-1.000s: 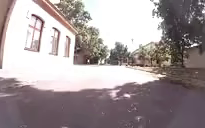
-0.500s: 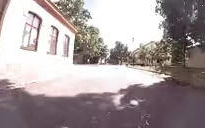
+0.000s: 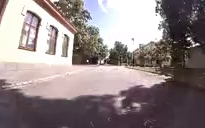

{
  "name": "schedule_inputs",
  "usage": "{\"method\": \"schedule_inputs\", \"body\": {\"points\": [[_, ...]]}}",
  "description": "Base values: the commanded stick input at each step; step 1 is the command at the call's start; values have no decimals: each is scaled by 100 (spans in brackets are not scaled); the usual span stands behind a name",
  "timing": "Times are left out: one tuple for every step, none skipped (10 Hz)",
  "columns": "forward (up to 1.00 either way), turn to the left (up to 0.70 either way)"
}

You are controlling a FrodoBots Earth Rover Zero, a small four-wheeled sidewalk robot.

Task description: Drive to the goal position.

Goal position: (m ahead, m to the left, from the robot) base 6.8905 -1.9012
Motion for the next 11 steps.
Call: {"method": "schedule_inputs", "body": {"points": [[85, 0], [85, 0], [85, 0], [85, 0], [85, 0], [85, 0], [85, 0], [85, 0], [85, 0], [85, 0], [85, 0]]}}
